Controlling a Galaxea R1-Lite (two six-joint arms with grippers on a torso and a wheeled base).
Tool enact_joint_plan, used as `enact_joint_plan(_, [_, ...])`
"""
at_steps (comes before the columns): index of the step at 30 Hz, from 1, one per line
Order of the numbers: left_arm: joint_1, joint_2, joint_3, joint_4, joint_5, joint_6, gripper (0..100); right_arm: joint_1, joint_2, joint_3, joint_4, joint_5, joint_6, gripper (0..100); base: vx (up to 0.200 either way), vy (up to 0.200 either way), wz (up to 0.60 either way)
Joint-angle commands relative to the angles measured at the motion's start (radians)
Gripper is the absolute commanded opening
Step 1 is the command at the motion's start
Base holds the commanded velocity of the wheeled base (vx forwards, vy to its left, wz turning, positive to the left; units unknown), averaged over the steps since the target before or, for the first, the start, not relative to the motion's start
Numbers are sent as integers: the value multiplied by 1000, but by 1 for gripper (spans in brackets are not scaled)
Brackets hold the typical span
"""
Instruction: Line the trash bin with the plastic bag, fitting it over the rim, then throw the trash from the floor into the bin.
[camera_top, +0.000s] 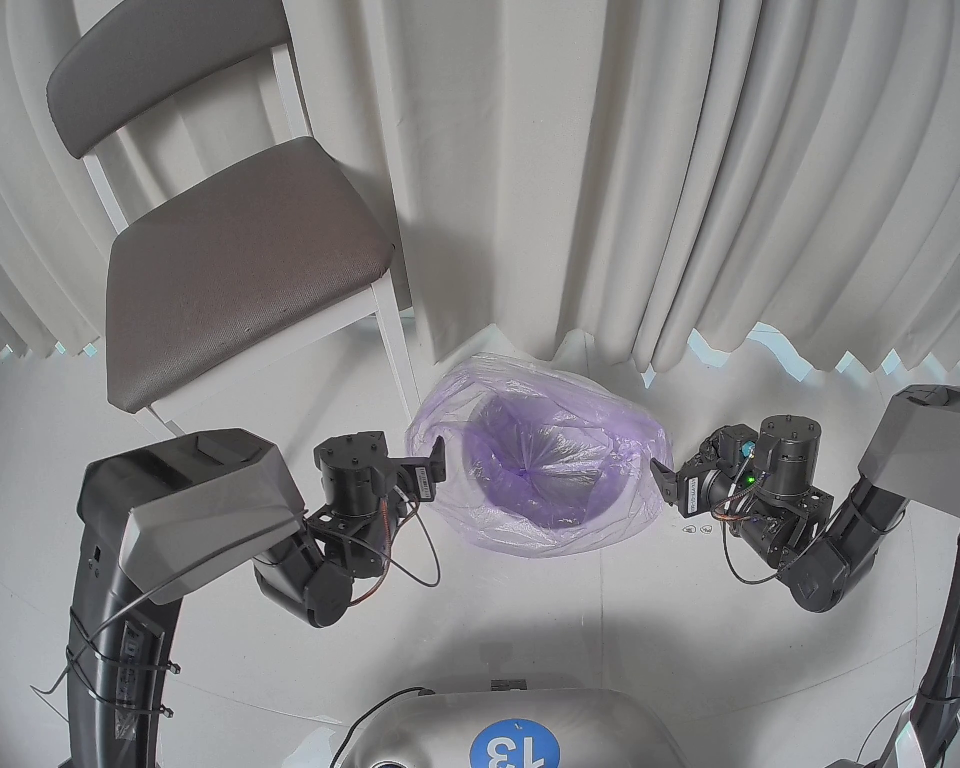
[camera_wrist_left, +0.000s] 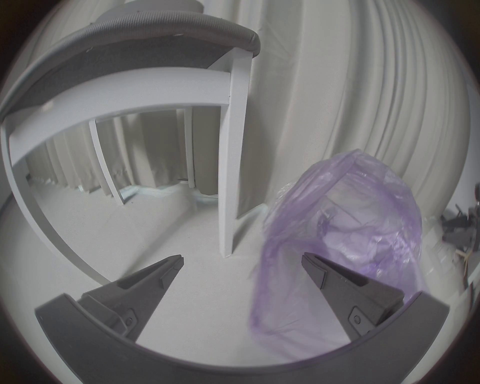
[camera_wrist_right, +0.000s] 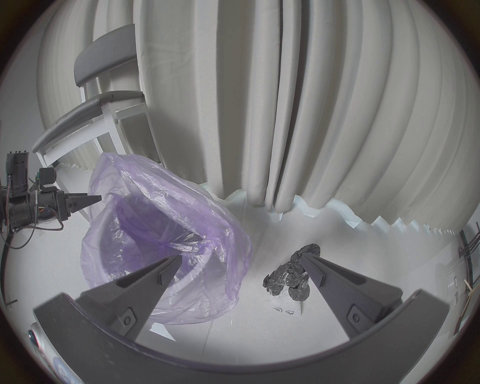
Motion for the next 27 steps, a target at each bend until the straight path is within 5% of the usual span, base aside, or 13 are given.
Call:
enact_joint_plan(1, [40,-43,62,-10,-16,49,100,22,-25,21,-2,0,-1,100,0,0,0])
enact_joint_plan(13, [26,161,-88,-35,0,43,100,33,-67,-21,-5,0,-11,100,0,0,0])
enact_joint_plan(20, [4,273,-249,-42,35,-5,100,59,-171,-326,403,6,-32,100,0,0,0])
enact_joint_plan(25, [17,250,-248,-44,58,-5,100,90,-151,-487,569,22,-3,100,0,0,0])
enact_joint_plan(27, [36,156,-182,-31,55,-5,100,93,-128,-541,614,81,-15,100,0,0,0])
